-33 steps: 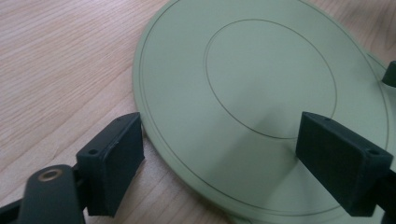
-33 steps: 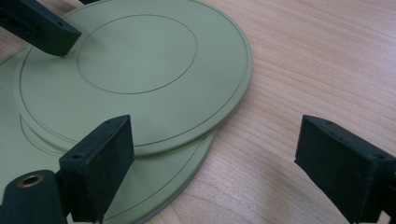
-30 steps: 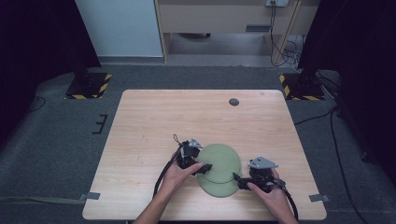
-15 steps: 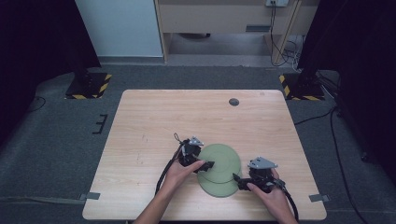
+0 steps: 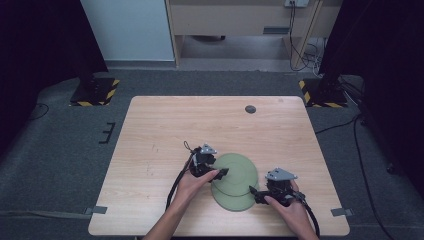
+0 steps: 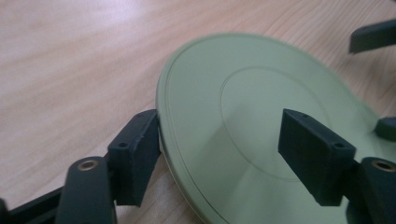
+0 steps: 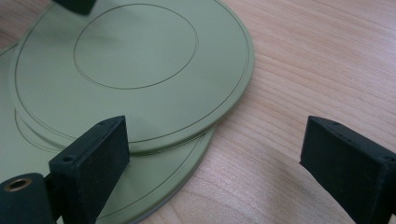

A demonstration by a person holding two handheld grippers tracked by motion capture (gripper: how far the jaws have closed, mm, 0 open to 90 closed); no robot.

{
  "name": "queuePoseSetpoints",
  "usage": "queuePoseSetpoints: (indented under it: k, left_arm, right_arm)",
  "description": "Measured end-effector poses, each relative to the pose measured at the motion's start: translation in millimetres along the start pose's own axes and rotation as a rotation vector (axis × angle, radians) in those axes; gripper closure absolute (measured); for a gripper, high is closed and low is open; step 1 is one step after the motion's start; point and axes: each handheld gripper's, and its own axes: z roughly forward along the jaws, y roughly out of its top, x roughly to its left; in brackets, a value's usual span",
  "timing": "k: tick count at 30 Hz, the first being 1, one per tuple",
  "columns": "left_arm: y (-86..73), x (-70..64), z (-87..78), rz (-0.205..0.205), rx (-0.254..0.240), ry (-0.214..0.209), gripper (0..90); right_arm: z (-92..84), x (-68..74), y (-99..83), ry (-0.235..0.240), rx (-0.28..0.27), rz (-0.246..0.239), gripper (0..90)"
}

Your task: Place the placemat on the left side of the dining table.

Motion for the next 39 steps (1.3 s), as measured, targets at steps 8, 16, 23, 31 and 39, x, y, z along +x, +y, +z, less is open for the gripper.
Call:
queuePoseSetpoints:
  k: [8,16,23,31,39]
  left_arm:
    - [6.1,-6.4,-10.3,0.003,-0.052,-0.014,43.7]
    - [3.3,-4.3,-11.9,-0.014,-0.045,-0.009,59.5]
    - [-1.9,0.1,-8.2,-0.042,-0.020,-0.023,71.7]
    - [0.2,1.2,-9.0,-0.065,-0.068,-0.027,72.4]
    - [0.3,0.1,-12.2,-0.068,-0.102,-0.036,79.1]
  right_arm:
    - [0.1,-0.1,0.0,0.001,0.002,0.003,7.9]
    - [0.3,-0.4,0.0,0.000,0.002,0.003,7.6]
    - [0.5,-0.5,0.3,-0.001,0.003,0.002,7.1]
    - [0.7,-0.1,0.2,-0.002,0.001,-0.005,7.2]
    - [0.7,0.9,0.2,-0.009,0.001,-0.007,6.5]
